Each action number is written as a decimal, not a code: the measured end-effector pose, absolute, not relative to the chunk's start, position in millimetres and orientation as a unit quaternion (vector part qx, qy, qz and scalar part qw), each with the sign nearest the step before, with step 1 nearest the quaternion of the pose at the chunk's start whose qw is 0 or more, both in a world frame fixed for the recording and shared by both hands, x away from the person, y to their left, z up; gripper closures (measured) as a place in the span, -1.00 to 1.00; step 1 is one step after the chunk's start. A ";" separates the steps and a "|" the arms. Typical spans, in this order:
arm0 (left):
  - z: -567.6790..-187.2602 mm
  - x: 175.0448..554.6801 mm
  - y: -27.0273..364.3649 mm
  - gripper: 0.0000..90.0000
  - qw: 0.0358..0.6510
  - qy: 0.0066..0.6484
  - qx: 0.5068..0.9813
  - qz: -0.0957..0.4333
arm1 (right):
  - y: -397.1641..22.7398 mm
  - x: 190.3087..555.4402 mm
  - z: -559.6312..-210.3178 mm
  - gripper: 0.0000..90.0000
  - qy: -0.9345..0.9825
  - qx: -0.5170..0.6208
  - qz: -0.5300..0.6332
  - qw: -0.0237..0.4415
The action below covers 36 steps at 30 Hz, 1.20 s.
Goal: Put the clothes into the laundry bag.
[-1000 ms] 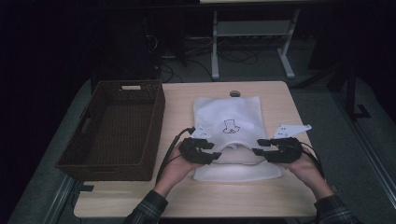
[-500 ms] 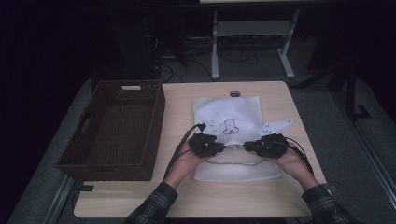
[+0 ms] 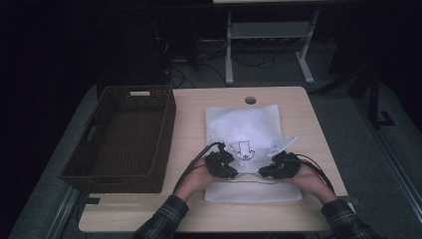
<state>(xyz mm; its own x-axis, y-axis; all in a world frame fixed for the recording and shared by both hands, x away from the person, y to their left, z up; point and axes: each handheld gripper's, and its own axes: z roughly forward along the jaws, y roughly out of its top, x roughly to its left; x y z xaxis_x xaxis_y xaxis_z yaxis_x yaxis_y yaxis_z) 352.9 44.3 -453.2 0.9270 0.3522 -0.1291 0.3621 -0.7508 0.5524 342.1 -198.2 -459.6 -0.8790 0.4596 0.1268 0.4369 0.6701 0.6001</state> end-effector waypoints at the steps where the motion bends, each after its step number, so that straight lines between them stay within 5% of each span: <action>1: -453.3 352.7 44.8 0.77 0.299 0.194 0.934 -0.010 | -198.3 342.2 -460.2 0.71 0.913 0.247 0.326 0.015; 7: -451.0 348.2 49.0 0.30 0.323 0.192 0.926 -0.014 | -199.4 337.1 -455.9 0.35 0.909 0.239 0.340 0.015; 15: -439.8 331.1 70.6 -0.06 0.362 0.192 0.912 0.010 | -210.1 328.0 -442.1 -0.01 0.895 0.233 0.380 0.023; 36: -440.6 283.0 130.2 -0.57 0.364 0.266 0.890 0.067 | -193.4 322.5 -431.1 -0.07 0.893 0.203 0.400 0.040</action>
<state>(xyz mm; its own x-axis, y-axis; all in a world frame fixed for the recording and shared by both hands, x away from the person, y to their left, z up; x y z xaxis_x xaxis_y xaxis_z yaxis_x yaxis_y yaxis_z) 283.0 130.2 -440.6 0.8494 0.5226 -0.0735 0.4244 -0.5936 0.6838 322.5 -193.4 -431.1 -0.9143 0.3948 0.0908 0.3304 0.5970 0.7311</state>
